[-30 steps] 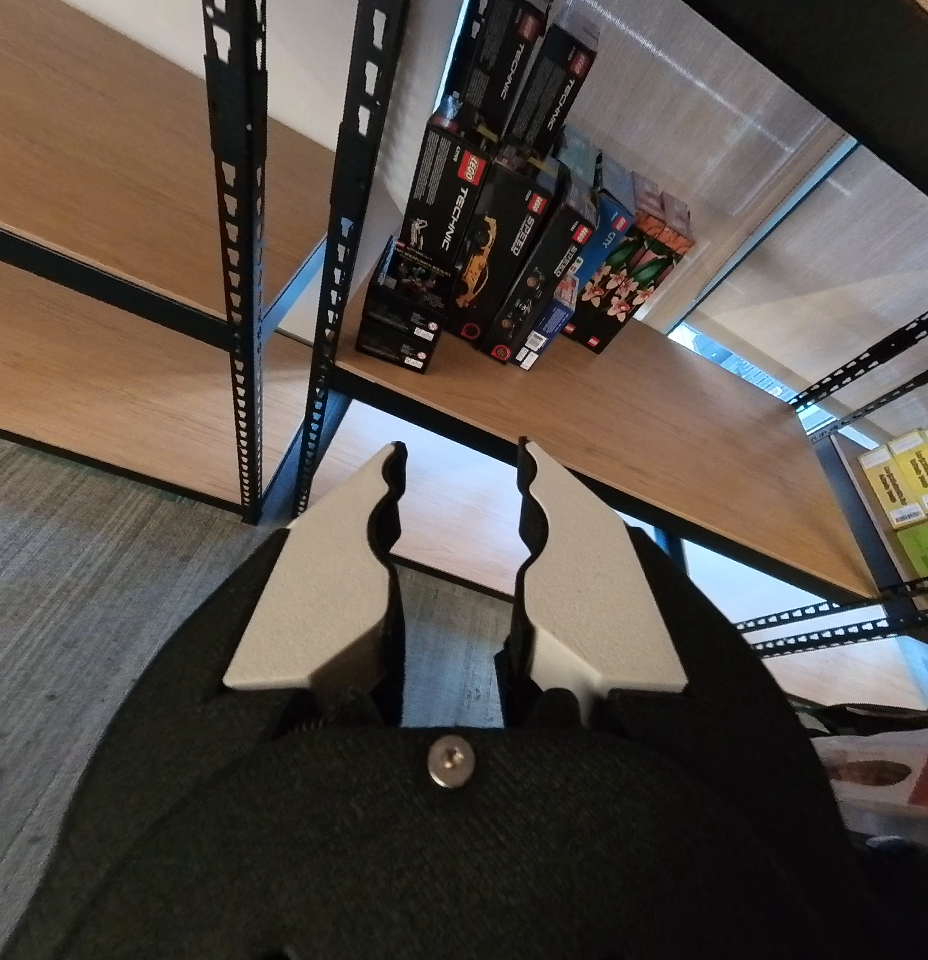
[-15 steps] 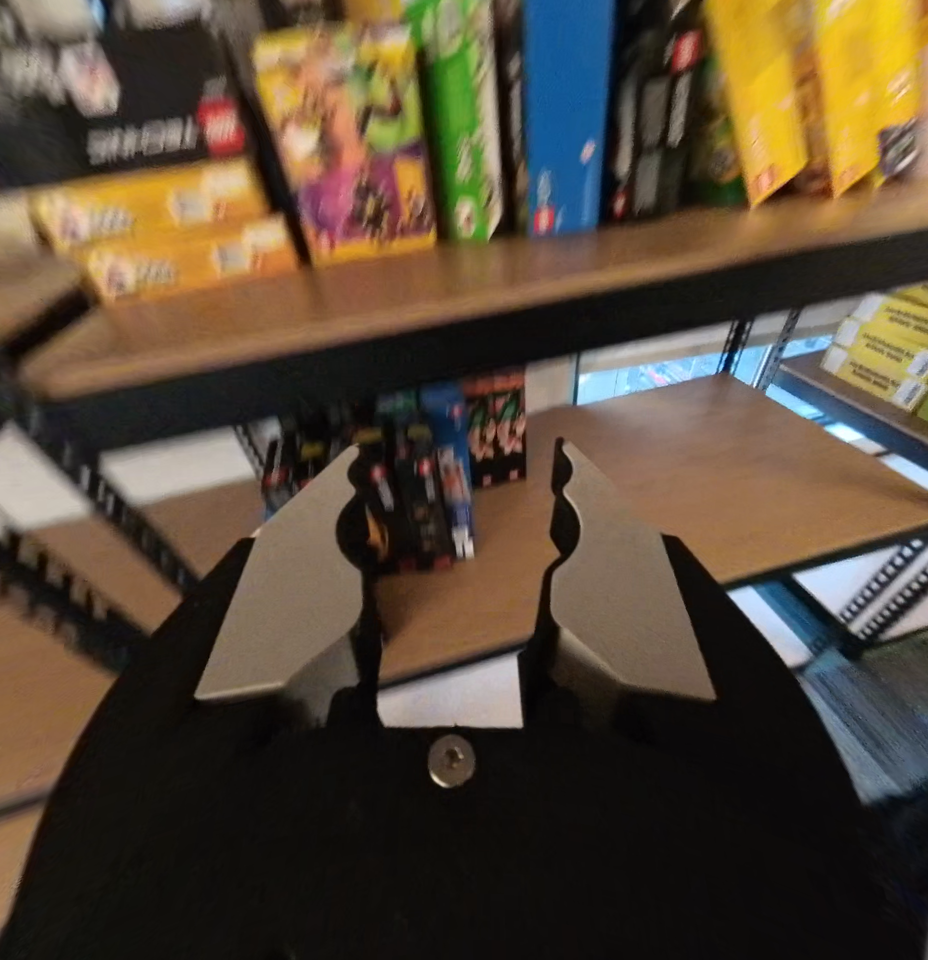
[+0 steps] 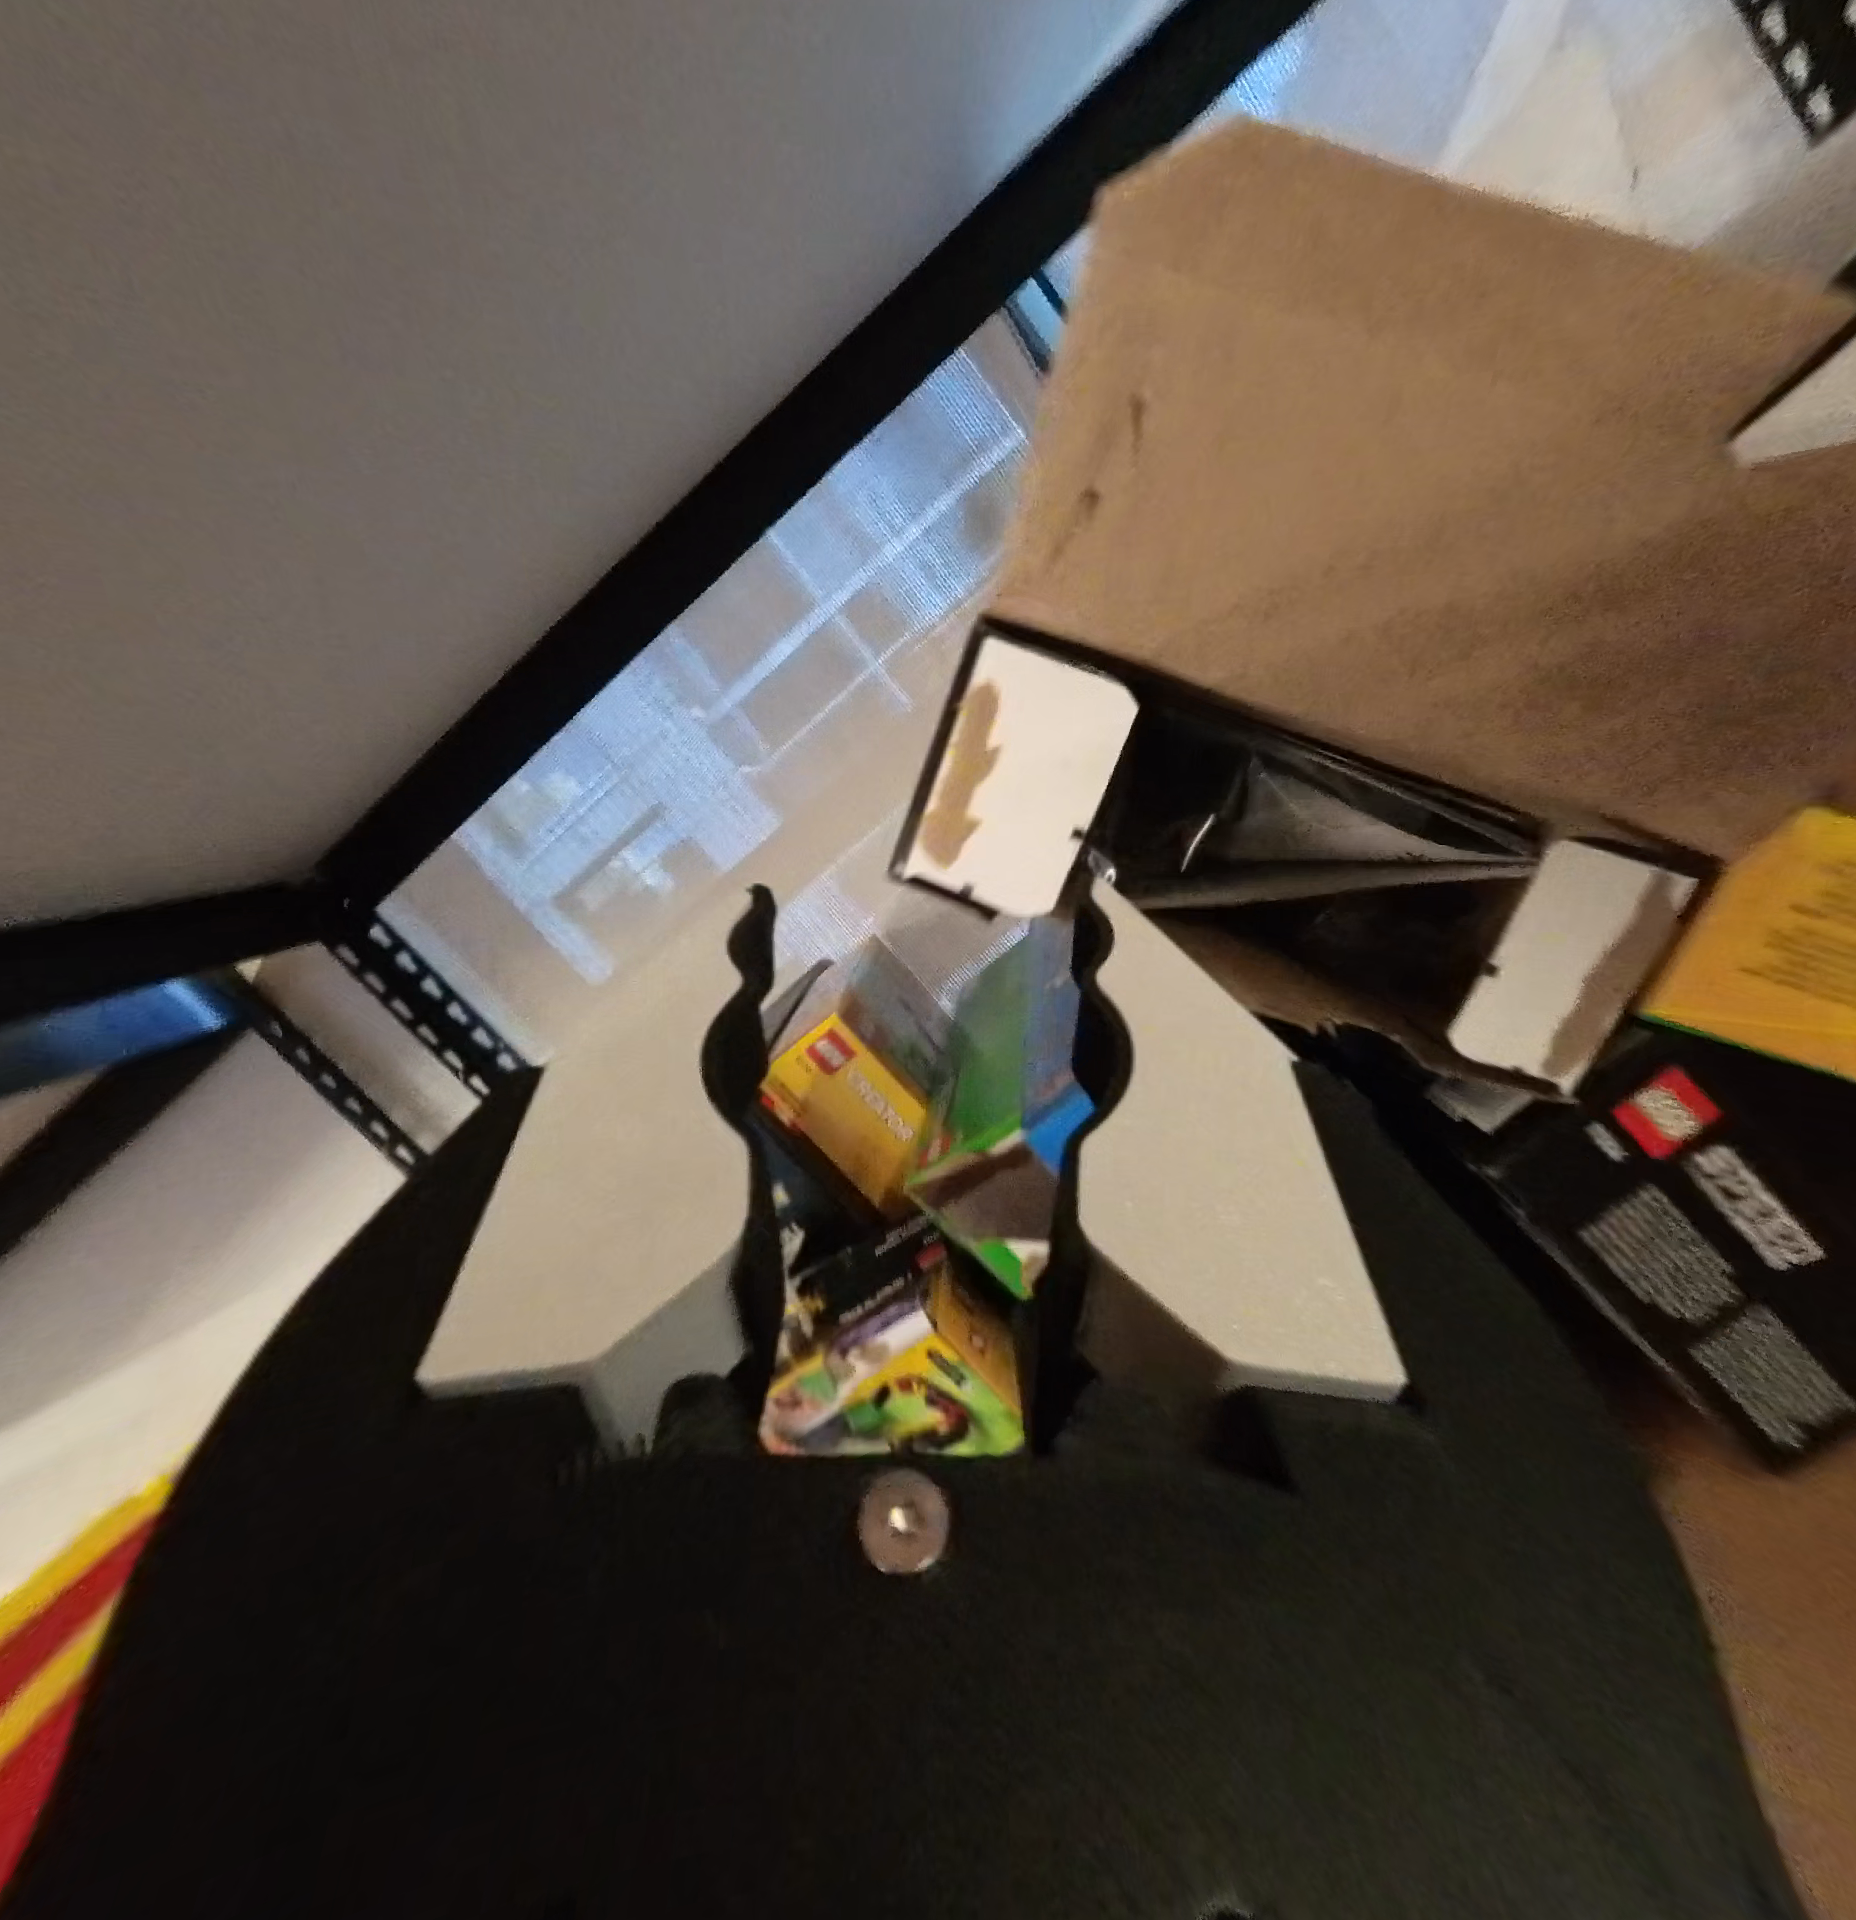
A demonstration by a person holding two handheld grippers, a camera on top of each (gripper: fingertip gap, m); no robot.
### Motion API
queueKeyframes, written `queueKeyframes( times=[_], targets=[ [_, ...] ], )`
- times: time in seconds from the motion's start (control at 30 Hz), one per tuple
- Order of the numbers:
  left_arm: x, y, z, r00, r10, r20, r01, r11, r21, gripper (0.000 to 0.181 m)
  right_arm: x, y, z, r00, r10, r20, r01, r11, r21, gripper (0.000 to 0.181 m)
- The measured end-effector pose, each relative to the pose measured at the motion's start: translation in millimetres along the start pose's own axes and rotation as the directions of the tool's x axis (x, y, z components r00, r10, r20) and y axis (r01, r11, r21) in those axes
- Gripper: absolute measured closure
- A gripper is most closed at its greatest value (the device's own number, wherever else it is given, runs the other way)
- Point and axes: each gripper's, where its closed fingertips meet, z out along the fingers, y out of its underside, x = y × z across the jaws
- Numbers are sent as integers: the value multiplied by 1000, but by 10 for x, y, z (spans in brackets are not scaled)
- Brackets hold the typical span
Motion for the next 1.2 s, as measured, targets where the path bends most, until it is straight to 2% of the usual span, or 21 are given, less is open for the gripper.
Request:
queueKeyframes(
  times=[0.13,0.23,0.27,0.4,0.57,0.6,0.67,0.7,0.8,0.93,1.2],
  targets=[
    [202,75,520,986,168,-24,-168,985,-26,118,58,6,17,1000,18,4,-18,1000,10,178],
    [213,24,640,974,227,-22,-226,973,40,138,62,8,-6,999,40,5,-40,999,32,178],
    [222,0,626,972,230,-52,-226,972,66,139,72,9,-15,999,34,-2,-34,999,31,178],
    [222,1,552,948,150,-282,-125,987,105,140,74,10,-9,1000,-14,-16,14,1000,12,179],
    [176,-21,453,795,59,-604,-18,997,74,142,73,3,-1,999,-36,-21,35,999,-27,180],
    [157,-77,412,764,67,-642,-2,995,101,150,78,0,-3,999,-26,-19,25,999,-28,180],
    [-1,-206,383,769,116,-628,1,983,183,176,109,3,-14,1000,5,-14,-6,1000,-29,181],
    [-76,-212,406,782,152,-604,-30,978,206,181,95,2,-15,999,33,11,-33,999,-26,181],
    [-24,-195,389,744,198,-639,-52,969,240,178,83,-1,-11,992,118,53,-117,993,-22,180],
    [-83,-217,438,774,199,-601,-72,971,228,181,100,4,-11,993,112,44,-110,993,-32,180],
    [-110,-208,442,713,23,-700,95,987,129,181,45,9,-15,991,130,34,-127,989,-81,179]
  ],
)
